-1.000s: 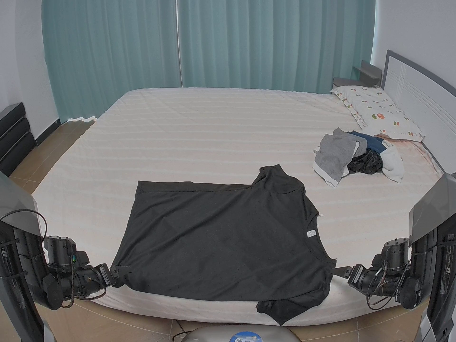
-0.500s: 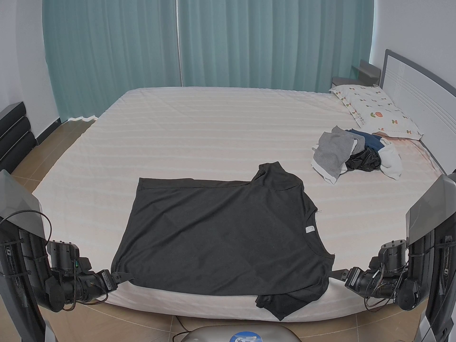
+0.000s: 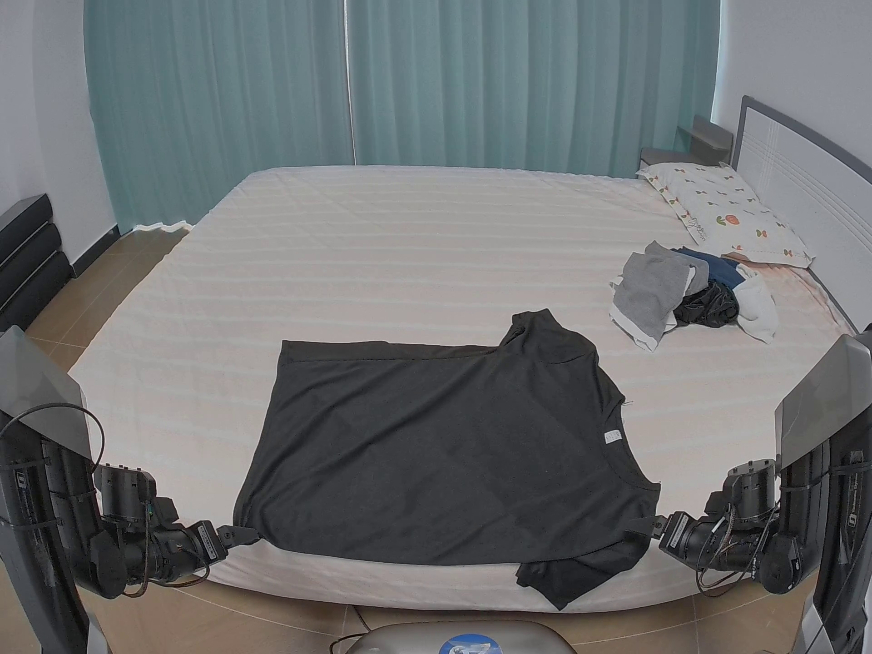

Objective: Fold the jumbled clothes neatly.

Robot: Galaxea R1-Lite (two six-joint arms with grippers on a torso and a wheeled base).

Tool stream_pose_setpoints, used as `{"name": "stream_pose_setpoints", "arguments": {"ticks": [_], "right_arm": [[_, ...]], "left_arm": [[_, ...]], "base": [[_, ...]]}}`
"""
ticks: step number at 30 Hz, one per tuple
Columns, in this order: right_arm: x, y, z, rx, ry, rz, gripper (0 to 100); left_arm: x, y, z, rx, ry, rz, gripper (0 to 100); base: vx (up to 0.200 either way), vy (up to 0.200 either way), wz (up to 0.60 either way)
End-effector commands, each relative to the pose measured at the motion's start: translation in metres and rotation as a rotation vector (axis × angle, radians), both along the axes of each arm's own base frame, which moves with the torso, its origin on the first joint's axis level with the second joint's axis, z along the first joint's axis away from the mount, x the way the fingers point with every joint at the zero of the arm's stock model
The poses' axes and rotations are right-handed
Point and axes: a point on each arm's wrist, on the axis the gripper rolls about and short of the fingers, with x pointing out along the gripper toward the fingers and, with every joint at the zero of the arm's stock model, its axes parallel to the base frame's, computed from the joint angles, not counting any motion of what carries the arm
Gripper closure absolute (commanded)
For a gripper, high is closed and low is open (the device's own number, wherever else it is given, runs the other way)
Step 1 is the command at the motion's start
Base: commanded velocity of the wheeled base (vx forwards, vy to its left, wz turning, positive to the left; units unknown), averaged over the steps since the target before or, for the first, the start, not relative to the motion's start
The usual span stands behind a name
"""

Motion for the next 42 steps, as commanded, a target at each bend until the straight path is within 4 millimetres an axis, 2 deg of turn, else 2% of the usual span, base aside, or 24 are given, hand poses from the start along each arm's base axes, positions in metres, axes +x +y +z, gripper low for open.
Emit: {"name": "stream_pose_setpoints", "arguments": {"ticks": [1,8,17,25,39,42], "right_arm": [[-0.002,0.0,0.001,0.0,-0.003,0.0,0],[-0.002,0.0,0.001,-0.001,-0.005,-0.002,0],[0.001,0.0,0.004,0.001,-0.025,-0.004,0],[0.001,-0.007,0.016,0.008,-0.07,-0.033,0],[0.003,-0.014,0.024,0.01,-0.108,-0.066,0],[0.003,-0.018,0.026,0.012,-0.115,-0.083,0]], "left_arm": [[0.001,-0.003,-0.006,-0.003,0.021,-0.013,0],[0.005,-0.027,-0.015,0.071,0.064,0.014,0],[0.007,-0.049,-0.015,0.071,0.045,-0.061,0],[0.007,-0.051,-0.016,0.072,0.052,-0.065,0],[0.006,-0.054,-0.015,0.055,0.056,-0.056,0],[0.007,-0.054,-0.015,0.055,0.055,-0.054,0]], "base": [[0.0,0.0,0.0],[0.0,0.0,0.0],[0.0,0.0,0.0],[0.0,0.0,0.0],[0.0,0.0,0.0],[-0.2,0.0,0.0]]}}
